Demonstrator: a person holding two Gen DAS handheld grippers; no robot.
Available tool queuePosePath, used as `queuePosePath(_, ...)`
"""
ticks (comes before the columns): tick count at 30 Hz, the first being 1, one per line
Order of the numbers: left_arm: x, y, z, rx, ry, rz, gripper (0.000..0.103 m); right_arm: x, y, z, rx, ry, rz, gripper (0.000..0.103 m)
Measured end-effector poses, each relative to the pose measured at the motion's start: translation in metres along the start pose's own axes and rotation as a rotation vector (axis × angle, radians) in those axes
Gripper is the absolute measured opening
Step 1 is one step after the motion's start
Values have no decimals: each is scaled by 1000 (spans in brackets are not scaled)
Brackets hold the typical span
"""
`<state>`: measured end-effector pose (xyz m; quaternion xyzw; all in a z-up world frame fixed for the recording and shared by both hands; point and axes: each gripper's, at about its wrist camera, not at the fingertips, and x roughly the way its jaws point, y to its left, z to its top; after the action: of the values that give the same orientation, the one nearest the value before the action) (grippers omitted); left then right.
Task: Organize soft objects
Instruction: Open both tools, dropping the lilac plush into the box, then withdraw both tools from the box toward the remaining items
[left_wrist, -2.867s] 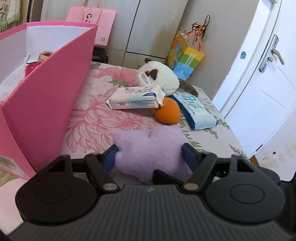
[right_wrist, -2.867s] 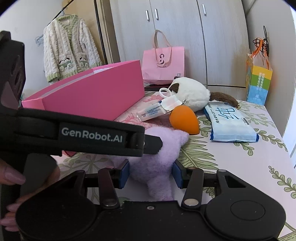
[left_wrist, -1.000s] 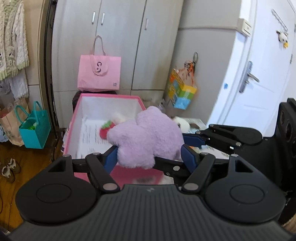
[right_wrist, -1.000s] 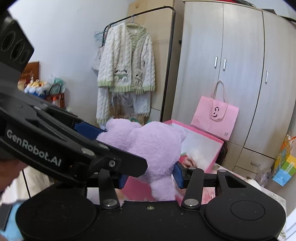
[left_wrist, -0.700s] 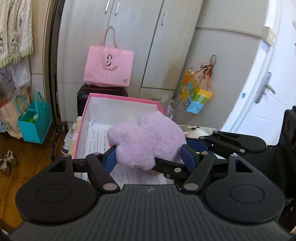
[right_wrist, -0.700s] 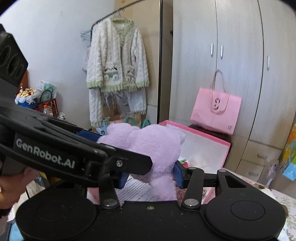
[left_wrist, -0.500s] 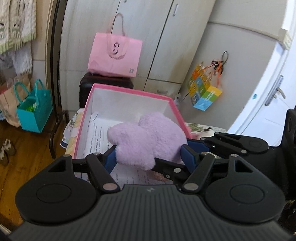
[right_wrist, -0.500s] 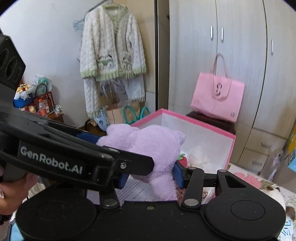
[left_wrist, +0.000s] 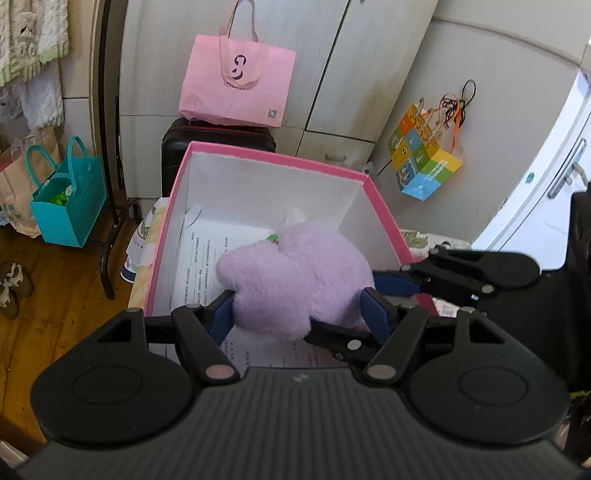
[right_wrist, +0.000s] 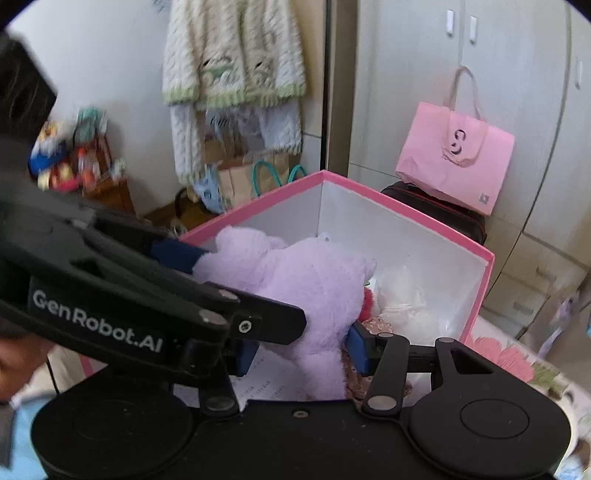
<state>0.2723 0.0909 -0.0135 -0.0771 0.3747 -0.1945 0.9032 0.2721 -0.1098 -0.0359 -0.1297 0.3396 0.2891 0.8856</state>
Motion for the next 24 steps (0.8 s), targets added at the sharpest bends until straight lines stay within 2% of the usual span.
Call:
queuePosePath(3,2,1,-1,-1,7,13,69,3,4,0,-24,19,-19,57)
queuePosePath(6,-5,0,-3,14,-21,58,71,1,5,-2,-40,31,-12,57)
queuePosePath(10,-25,-5,-7,74,-58,91,71,-9,8,-6,-44,21,-7,63)
queuePosePath(15,-59,-21,-15,165,-142,174,72,-26,12,-10,-46,-1,-21,65)
queuePosePath(24,-121,-39,-28,221,-206,140,75,-77,31,-17,-75,-67,-36,65)
